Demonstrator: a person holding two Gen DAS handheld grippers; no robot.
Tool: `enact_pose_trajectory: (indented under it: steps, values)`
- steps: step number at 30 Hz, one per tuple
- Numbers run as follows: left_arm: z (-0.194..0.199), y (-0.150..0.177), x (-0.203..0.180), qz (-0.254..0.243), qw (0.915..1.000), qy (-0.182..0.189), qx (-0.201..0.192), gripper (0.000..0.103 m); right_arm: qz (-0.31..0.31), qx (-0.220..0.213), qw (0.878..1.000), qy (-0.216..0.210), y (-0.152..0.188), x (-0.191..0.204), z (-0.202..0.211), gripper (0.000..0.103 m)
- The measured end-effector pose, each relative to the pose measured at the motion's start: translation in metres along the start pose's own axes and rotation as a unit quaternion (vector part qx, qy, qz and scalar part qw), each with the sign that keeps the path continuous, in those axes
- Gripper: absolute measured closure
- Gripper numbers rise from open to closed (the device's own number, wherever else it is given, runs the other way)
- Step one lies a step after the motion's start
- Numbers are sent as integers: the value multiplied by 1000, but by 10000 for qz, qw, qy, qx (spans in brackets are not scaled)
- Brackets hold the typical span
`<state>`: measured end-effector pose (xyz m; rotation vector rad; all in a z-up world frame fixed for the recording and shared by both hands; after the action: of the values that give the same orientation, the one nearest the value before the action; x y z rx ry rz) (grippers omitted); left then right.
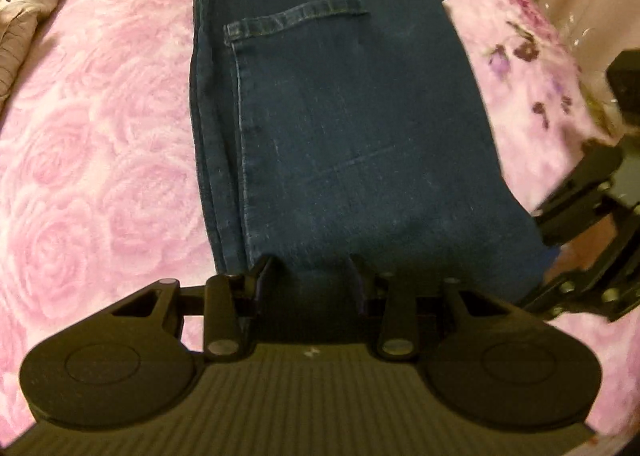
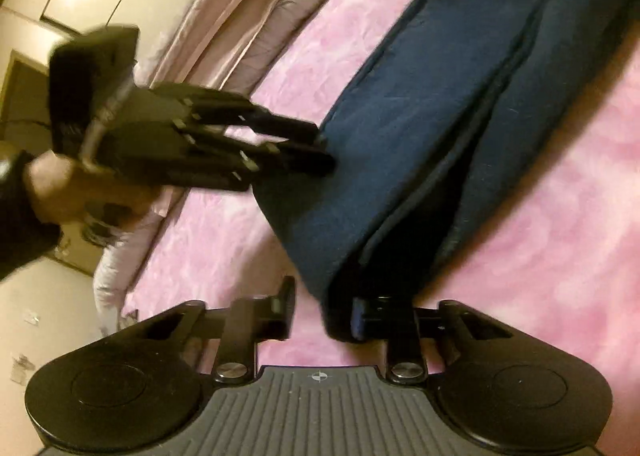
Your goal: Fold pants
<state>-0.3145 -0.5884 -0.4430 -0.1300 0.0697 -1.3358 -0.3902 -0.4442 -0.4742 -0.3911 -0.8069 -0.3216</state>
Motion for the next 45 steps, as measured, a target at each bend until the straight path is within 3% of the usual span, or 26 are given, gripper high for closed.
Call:
enact_pose_trajectory:
  steps: [5, 7, 11, 16, 18, 20, 24, 28, 30, 33, 36, 39, 42, 45]
  values:
    - [22, 0, -2, -56, 10000, -58, -23, 69, 114, -22, 9973, 729, 10, 6, 35, 79]
    - [33, 1, -4, -18, 9999, -24, -139, 69, 489, -421, 9911, 1166, 5, 17, 62, 78]
    - [13, 9, -10, -102, 9999, -65, -9, 69, 944, -849, 9834, 1299, -20, 23, 74, 73]
    - [-4, 8, -9, -142, 9997, -101, -153, 65, 1075, -535, 9839, 1323, -37, -17, 34, 72]
    - [3, 10, -8, -184, 9996, -112, -169, 66, 1170, -423, 9825, 1387, -38, -14, 37, 72]
    - [19, 16, -3, -182, 9993, -186, -259, 68, 1155, -333, 9775, 1734, -37, -3, 46, 71]
    - [44, 35, 6, 113, 9989, -148, -435, 68, 1755, -318, 9705, 1624, -26, 44, 45, 69]
    - [12, 46, 0, -62, 9993, -288, -232, 67, 1641, 169, 9709, 1738, -12, 29, -3, 69]
    - [4, 48, -2, -134, 9986, -358, -355, 63, 1635, 51, 9722, 1676, -11, 19, -10, 68]
    - [17, 51, 3, -56, 9984, -383, -407, 62, 1708, 105, 9666, 1907, -5, 29, 2, 66]
    - [36, 66, 3, -88, 9975, -571, -413, 62, 2062, -74, 9524, 2244, 4, 54, 18, 58]
    - [53, 75, 3, -117, 9956, -705, -601, 64, 2404, -108, 9444, 2239, 12, 76, 16, 57]
    - [66, 69, -3, -139, 9932, -461, -1060, 64, 2546, -7, 9461, 2000, 14, 82, -5, 57]
    - [48, 65, -10, -259, 9947, -226, -968, 64, 2453, 291, 9468, 2064, 18, 62, -34, 57]
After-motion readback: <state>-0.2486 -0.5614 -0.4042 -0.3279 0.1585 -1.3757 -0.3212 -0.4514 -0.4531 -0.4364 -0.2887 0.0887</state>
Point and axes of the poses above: each gripper's, at about its wrist camera, not at the fingertips, and z roughly against the way its jaws point, x to its left, y to its underside, the point moved 9 cm from there along -z, roughly the way its jaws point, and after that the axes turned 12 degrees about x, right-handed, at the moved point
